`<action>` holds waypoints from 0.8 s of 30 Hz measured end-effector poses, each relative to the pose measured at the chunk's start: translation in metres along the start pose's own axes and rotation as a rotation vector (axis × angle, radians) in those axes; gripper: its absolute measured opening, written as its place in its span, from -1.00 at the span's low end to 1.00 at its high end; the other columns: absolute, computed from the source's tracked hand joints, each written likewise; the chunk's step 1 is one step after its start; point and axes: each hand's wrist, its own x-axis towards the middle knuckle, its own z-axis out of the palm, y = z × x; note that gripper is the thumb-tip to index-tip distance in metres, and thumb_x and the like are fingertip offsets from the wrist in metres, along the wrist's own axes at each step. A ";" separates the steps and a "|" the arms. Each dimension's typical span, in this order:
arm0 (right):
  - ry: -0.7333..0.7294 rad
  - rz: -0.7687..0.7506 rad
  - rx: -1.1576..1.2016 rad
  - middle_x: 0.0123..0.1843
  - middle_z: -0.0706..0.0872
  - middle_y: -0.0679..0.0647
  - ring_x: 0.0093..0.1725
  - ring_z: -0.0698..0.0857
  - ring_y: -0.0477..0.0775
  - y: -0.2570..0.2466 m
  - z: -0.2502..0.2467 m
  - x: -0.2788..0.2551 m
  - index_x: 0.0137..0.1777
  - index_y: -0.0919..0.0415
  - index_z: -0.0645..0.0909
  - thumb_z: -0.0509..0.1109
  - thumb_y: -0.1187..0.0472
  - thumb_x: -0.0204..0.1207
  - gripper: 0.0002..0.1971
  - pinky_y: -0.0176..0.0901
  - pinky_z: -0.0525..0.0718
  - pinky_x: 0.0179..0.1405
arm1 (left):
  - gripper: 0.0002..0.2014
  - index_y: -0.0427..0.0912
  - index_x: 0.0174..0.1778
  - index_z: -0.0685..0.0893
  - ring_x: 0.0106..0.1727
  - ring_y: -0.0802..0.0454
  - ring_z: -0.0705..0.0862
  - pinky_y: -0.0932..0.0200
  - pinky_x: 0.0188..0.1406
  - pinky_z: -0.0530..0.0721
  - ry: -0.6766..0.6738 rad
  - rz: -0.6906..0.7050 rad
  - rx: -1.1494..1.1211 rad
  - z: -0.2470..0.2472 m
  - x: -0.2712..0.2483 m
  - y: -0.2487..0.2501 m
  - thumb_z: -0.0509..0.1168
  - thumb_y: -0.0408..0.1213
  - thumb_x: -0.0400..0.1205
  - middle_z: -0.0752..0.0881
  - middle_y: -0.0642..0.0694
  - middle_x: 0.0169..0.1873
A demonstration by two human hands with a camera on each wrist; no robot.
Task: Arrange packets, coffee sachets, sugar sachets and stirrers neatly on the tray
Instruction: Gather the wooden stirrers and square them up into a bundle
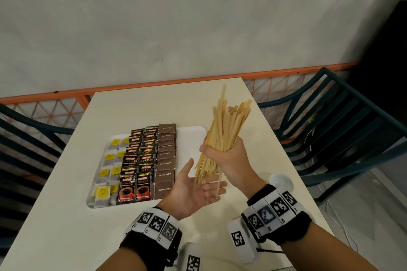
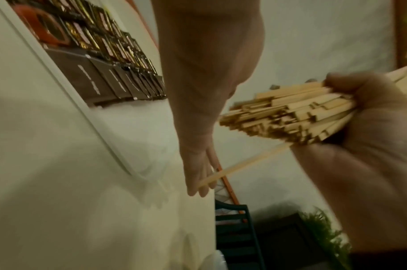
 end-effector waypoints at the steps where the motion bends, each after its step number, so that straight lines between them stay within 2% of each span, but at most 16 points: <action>1: -0.004 -0.011 -0.020 -0.23 0.67 0.45 -0.26 0.68 0.15 0.001 0.002 -0.003 -0.15 0.51 0.59 0.49 0.40 0.35 -0.82 0.08 0.73 -0.13 | -0.28 -0.50 0.00 0.62 -0.12 -0.34 0.74 -0.18 0.18 0.55 0.020 0.006 -0.016 0.005 -0.004 0.002 0.02 0.22 0.60 0.75 -0.47 -0.21; 2: 0.001 -0.010 -0.031 -0.20 0.67 0.48 -0.25 0.68 0.15 0.002 0.004 -0.005 -0.14 0.51 0.59 0.49 0.39 0.35 -0.81 0.11 0.73 -0.11 | -0.36 -0.51 -0.02 0.60 -0.24 -0.34 0.77 -0.19 0.12 0.61 0.034 0.017 -0.043 0.009 -0.007 0.004 0.02 0.12 0.64 0.75 -0.47 -0.30; 3: 0.004 -0.006 -0.036 -0.21 0.68 0.46 -0.25 0.69 0.14 0.005 0.006 -0.006 -0.15 0.50 0.60 0.49 0.39 0.35 -0.82 0.13 0.73 -0.09 | -0.45 -0.51 -0.03 0.59 -0.33 -0.33 0.78 -0.18 -0.02 0.70 0.044 0.033 -0.077 0.010 -0.009 0.006 0.02 0.01 0.67 0.74 -0.46 -0.34; 5: 0.012 0.018 -0.039 -0.25 0.71 0.31 -0.25 0.71 0.11 0.011 0.008 -0.007 -0.17 0.44 0.63 0.50 0.40 0.33 -0.87 0.10 0.74 -0.09 | -0.56 -0.52 -0.02 0.58 -0.39 -0.32 0.78 -0.20 -0.38 0.76 0.048 0.062 -0.158 0.011 -0.010 0.007 -0.01 -0.17 0.71 0.75 -0.47 -0.32; 6: 0.015 0.027 -0.040 -0.25 0.72 0.24 -0.24 0.73 0.09 0.014 0.009 -0.008 -0.17 0.40 0.64 0.50 0.40 0.33 -0.88 0.06 0.74 -0.09 | -0.59 -0.52 -0.01 0.59 -0.38 -0.31 0.78 -0.19 -0.44 0.77 0.048 0.075 -0.172 0.010 -0.009 0.007 -0.04 -0.23 0.72 0.75 -0.46 -0.30; 8: 0.022 0.027 -0.061 -0.23 0.74 0.18 -0.20 0.74 0.07 0.020 0.011 -0.010 -0.13 0.35 0.66 0.51 0.39 0.32 -0.86 -0.06 0.75 -0.11 | -0.62 -0.50 0.04 0.60 -0.23 -0.27 0.77 -0.14 -0.35 0.79 0.019 0.094 -0.156 0.011 -0.010 0.006 -0.06 -0.32 0.72 0.76 -0.41 -0.18; 10: 0.031 0.024 -0.085 -0.20 0.74 0.23 -0.19 0.74 0.08 0.025 0.011 -0.010 -0.12 0.37 0.64 0.51 0.39 0.31 -0.84 -0.11 0.73 -0.14 | -0.63 -0.46 0.11 0.60 -0.06 -0.24 0.71 -0.11 -0.26 0.80 0.014 0.105 -0.109 0.011 -0.011 0.004 -0.07 -0.34 0.72 0.72 -0.38 -0.06; 13: 0.031 0.016 -0.095 -0.24 0.71 0.20 -0.23 0.72 0.05 0.032 0.007 -0.010 -0.14 0.36 0.62 0.50 0.39 0.33 -0.86 -0.15 0.72 -0.21 | -0.63 -0.33 0.17 0.58 -0.02 -0.21 0.70 -0.05 -0.09 0.77 0.096 0.111 0.212 0.007 -0.012 0.004 -0.02 -0.16 0.75 0.70 -0.29 -0.02; 15: 0.009 0.041 -0.139 -0.31 0.70 0.07 -0.29 0.71 -0.01 0.041 0.004 -0.013 -0.18 0.22 0.61 0.48 0.40 0.35 -0.87 -0.27 0.70 -0.33 | -0.53 -0.19 0.27 0.53 0.11 -0.11 0.68 -0.02 0.17 0.65 0.160 0.255 0.498 0.000 -0.012 0.008 0.01 0.09 0.69 0.67 -0.15 0.11; 17: -0.039 0.053 -0.171 -0.40 0.69 -0.04 -0.39 0.70 -0.03 0.054 0.003 -0.018 -0.21 0.05 0.59 0.45 0.43 0.32 -0.76 -0.23 0.69 -0.42 | -0.36 -0.09 0.43 0.43 0.30 0.06 0.59 0.10 0.35 0.51 0.064 0.519 0.643 -0.005 -0.017 0.012 0.10 0.26 0.54 0.61 -0.01 0.28; 18: -0.069 0.061 -0.180 -0.40 0.70 -0.07 -0.39 0.70 -0.05 0.061 0.004 -0.022 -0.20 -0.03 0.59 0.46 0.42 0.29 -0.71 -0.14 0.71 -0.40 | -0.32 -0.07 0.46 0.39 0.32 0.17 0.57 0.20 0.34 0.50 -0.013 0.621 0.697 -0.003 -0.021 0.012 0.26 0.21 0.49 0.60 0.05 0.30; 19: -0.103 0.074 -0.187 -0.36 0.72 -0.11 -0.34 0.71 -0.10 0.067 0.004 -0.026 -0.16 -0.11 0.58 0.46 0.39 0.27 -0.66 -0.11 0.72 -0.32 | -0.28 -0.03 0.47 0.36 0.28 0.25 0.59 0.28 0.29 0.53 -0.063 0.684 0.753 0.000 -0.023 0.009 0.46 0.03 0.41 0.61 0.09 0.27; 20: -0.136 0.087 -0.185 -0.27 0.71 -0.17 -0.25 0.70 -0.19 0.074 0.006 -0.028 -0.11 -0.19 0.56 0.46 0.39 0.30 -0.61 -0.18 0.71 -0.21 | -0.20 0.02 0.43 0.36 0.23 0.27 0.62 0.30 0.24 0.56 -0.066 0.724 0.812 0.000 -0.022 0.004 0.58 -0.15 0.30 0.63 0.10 0.22; 21: -0.165 0.096 -0.185 -0.19 0.67 -0.24 -0.17 0.66 -0.25 0.078 0.007 -0.031 -0.07 -0.23 0.52 0.44 0.42 0.35 -0.56 -0.32 0.65 -0.13 | -0.16 0.06 0.38 0.37 0.20 0.23 0.65 0.25 0.23 0.60 -0.035 0.769 0.839 0.000 -0.019 -0.002 0.62 -0.28 0.21 0.65 0.07 0.18; 22: -0.181 0.095 -0.209 -0.14 0.61 -0.29 -0.14 0.63 -0.31 0.080 0.009 -0.034 -0.05 -0.22 0.50 0.41 0.45 0.40 -0.55 -0.44 0.59 -0.11 | -0.16 0.08 0.33 0.39 0.19 0.15 0.68 0.14 0.23 0.63 0.024 0.814 0.819 0.000 -0.016 -0.009 0.64 -0.32 0.17 0.69 0.01 0.15; 24: -0.198 0.019 -0.309 -0.07 0.62 -0.30 -0.09 0.64 -0.36 0.087 0.015 -0.036 0.03 -0.10 0.56 0.39 0.36 0.42 -0.68 -0.54 0.56 -0.10 | -0.21 0.10 0.29 0.44 0.11 0.04 0.73 0.04 0.19 0.66 0.129 0.886 0.684 -0.005 -0.007 -0.020 0.63 -0.30 0.18 0.75 -0.09 0.04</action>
